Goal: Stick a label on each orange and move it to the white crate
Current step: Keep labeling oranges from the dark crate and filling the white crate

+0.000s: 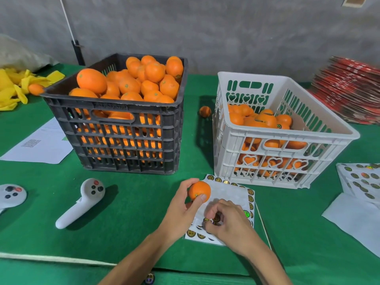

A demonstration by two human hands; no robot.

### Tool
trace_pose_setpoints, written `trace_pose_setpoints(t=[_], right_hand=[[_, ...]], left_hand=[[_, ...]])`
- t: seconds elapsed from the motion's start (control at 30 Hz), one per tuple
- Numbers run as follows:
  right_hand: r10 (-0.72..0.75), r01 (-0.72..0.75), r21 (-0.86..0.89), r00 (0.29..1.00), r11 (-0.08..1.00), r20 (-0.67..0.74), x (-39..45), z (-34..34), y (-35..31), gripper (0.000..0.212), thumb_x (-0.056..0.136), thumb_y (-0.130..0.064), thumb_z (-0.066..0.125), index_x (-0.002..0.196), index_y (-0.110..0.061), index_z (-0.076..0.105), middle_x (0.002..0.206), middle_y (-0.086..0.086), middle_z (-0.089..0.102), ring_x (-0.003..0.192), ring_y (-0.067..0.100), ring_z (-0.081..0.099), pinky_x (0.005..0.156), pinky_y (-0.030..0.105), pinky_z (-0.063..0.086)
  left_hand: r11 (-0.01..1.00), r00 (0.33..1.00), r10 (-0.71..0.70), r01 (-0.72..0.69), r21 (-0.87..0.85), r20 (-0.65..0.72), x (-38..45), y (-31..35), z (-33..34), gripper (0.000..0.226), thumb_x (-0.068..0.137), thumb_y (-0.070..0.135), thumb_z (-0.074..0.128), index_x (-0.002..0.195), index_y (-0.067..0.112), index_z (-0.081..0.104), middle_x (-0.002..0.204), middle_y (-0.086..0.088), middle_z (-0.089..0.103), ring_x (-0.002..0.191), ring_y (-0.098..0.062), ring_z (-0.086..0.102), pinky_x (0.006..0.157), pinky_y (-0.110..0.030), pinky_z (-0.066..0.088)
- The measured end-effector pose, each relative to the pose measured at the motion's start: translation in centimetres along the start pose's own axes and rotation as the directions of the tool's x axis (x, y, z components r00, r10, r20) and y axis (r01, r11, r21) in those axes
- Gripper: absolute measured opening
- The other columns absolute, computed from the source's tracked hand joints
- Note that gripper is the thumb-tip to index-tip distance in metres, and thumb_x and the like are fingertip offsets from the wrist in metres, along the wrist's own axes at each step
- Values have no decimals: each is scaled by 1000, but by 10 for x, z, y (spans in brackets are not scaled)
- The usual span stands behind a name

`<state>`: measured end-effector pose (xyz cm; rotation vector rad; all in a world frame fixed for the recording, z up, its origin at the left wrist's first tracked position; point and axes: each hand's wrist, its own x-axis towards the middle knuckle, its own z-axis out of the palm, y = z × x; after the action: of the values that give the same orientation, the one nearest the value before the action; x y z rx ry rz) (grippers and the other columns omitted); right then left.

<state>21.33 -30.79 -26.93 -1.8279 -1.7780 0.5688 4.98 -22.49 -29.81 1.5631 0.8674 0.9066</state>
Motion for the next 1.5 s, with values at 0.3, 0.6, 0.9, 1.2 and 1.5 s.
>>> trace_pose_setpoints(t=[0.3,0.6,0.9,1.2,1.5], right_hand=[[-33,33,-2,993,999,-114,-17,9,4,34,86,-55,73,116,-39,75,98,-22,51,100,3,49,97,27,34],[-5,17,55,977,998,-212,-15,10,2,7,88,-36,79,91,-31,76,93,-23,59,85,7,55,81,27,46],[-248,227,-101,902,969,-354,-28,11,1,15,94,-42,67,98,-30,76,101,-21,59,88,12,60,77,30,50],[212,115,652,891,750,-401,3,-9,-33,12,95,-29,69,97,-33,80,105,-4,71,99,15,69,88,35,57],[91,324,454,724,830,-684,47,-78,-81,14,91,-18,76,97,-30,76,104,-9,67,98,17,67,82,23,54]], left_hand=[[999,1000,11,-11,34,7,-1,-2,0,40,100,44,66,135,49,48,127,20,57,121,-6,60,99,-21,51],[999,1000,19,-20,43,25,-1,-5,1,46,98,53,65,139,47,46,125,22,56,117,-6,63,98,-24,54],[1000,999,0,1,23,-33,4,-10,1,56,86,78,59,135,54,45,123,17,61,117,-9,64,102,-35,53],[989,998,40,-46,-143,-50,8,13,9,42,95,58,65,134,47,55,127,10,65,122,-16,65,104,-45,54],[930,969,207,-238,-279,-136,57,110,14,48,90,52,74,132,38,57,128,-3,67,121,-24,68,100,-42,57]])
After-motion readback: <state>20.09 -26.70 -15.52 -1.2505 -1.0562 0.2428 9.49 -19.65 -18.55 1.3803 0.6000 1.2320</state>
